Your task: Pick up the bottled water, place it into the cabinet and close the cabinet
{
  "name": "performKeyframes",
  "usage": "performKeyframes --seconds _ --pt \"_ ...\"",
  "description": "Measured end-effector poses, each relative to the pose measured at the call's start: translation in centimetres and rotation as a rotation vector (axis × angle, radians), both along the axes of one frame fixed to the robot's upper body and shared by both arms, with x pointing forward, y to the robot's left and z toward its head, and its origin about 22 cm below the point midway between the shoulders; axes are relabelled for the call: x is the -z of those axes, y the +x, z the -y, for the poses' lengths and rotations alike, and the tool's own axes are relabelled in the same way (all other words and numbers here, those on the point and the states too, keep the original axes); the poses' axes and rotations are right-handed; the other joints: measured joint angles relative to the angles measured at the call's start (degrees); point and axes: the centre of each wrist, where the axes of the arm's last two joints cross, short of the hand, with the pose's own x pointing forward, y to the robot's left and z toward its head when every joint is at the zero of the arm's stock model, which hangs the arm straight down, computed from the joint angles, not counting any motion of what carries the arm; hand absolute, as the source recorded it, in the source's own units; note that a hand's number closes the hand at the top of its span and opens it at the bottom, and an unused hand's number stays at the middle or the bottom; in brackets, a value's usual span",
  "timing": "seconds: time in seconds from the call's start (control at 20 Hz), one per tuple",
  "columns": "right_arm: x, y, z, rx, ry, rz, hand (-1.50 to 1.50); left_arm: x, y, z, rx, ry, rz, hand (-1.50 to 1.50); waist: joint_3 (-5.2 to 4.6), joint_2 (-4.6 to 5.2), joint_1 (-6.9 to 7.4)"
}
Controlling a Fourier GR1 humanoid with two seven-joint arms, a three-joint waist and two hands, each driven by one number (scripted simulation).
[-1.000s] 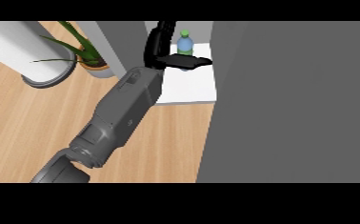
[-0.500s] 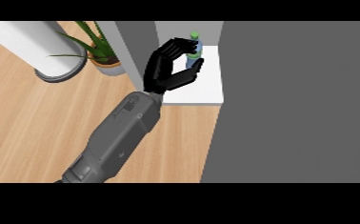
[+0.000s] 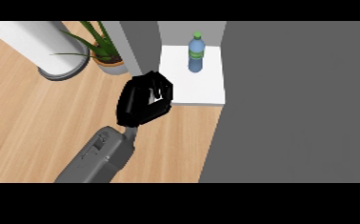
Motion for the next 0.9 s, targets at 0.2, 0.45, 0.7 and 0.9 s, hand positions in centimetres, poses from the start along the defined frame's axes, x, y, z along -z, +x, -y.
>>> performKeyframes --seconds 0.2,0.45,0.7,0.9 --pt "-0.4 -0.1 -1.3 -0.061 0.006 -0.052 1.50 -0.7 -2.9 -2.5 -0.021 -0.002 0.007 1.50 0.00 0.20 -0.10" --pt "-0.8 0.1 -3.4 -0.103 0.035 -0.085 1.50 -0.8 -6.2 -5.0 -0.046 0.003 0.012 1.50 -0.01 0.35 -0.52" --pt "-1.3 0.3 -6.2 -0.150 0.036 -0.092 1.50 -1.2 -8.9 -8.2 -0.076 0.000 0.021 1.50 -0.03 0.39 -0.47" --pt "-1.5 0.6 -8.6 -0.192 0.021 -0.078 1.50 -1.1 -10.0 -10.2 -0.105 -0.012 0.028 1.50 -0.05 0.46 -0.48"
